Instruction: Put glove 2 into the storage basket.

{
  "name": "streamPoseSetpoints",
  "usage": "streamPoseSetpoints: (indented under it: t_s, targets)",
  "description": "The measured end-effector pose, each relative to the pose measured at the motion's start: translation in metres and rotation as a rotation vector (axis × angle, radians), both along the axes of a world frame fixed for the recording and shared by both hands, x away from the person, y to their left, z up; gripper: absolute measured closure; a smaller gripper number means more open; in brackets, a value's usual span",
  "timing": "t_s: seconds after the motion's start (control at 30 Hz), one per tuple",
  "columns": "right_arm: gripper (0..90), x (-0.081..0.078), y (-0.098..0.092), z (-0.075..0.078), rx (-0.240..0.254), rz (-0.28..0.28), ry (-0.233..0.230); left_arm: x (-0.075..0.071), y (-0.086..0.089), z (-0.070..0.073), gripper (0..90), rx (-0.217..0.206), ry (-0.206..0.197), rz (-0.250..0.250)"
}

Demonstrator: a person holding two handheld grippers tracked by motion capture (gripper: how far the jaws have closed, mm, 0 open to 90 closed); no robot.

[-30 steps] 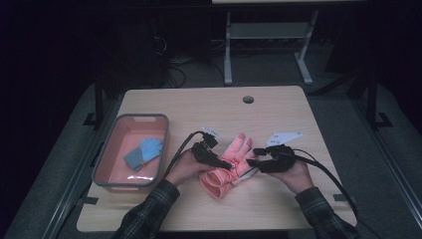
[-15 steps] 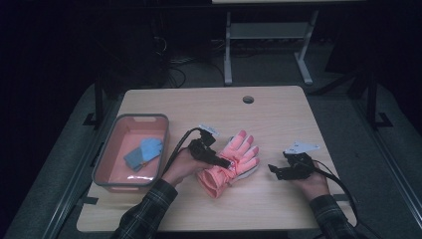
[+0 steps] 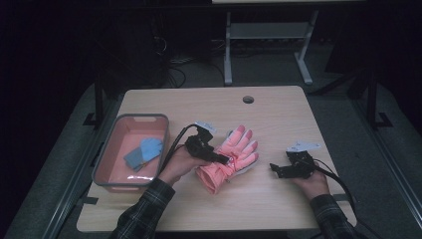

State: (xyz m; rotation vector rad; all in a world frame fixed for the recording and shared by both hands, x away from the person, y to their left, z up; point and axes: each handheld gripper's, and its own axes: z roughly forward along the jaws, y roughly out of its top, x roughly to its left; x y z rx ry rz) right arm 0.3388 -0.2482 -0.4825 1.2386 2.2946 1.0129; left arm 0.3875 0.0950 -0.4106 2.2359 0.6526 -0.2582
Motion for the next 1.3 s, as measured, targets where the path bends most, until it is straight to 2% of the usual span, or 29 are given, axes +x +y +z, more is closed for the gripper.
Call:
streamPoseSetpoints:
  t_s: [0.1,0.2,0.27,0.63,1.03,1.27,1.3]
  targets:
    - [15.3,0.0,0.0,0.0,0.0,-0.001,0.0,0.0,0.002,0.004,64.2,0.0,-0.008,0.005]
    - [15.3,0.0,0.0,0.0,0.001,-0.004,0.001,0.001,0.009,0.013,64.1,-0.031,-0.022,0.035]
    - [15.3,0.0,0.0,0.0,0.001,-0.004,0.002,0.002,0.014,0.019,64.1,-0.032,-0.04,0.042]
    - [15.3,0.0,0.0,0.0,0.001,-0.003,0.001,0.001,0.042,0.045,63.9,-0.054,-0.076,0.109]
    - [15.1,0.0,0.0,0.0,0.002,-0.005,0.003,0.001,0.065,0.056,63.9,-0.068,-0.068,0.147]
    - [14.9,0.0,0.0,0.0,0.002,-0.009,0.003,0.0,0.084,0.07,63.8,-0.068,-0.087,0.184]
    - [14.9,0.0,0.0,0.0,0.002,-0.01,0.003,-0.001,0.091,0.073,63.9,-0.065,-0.092,0.193]
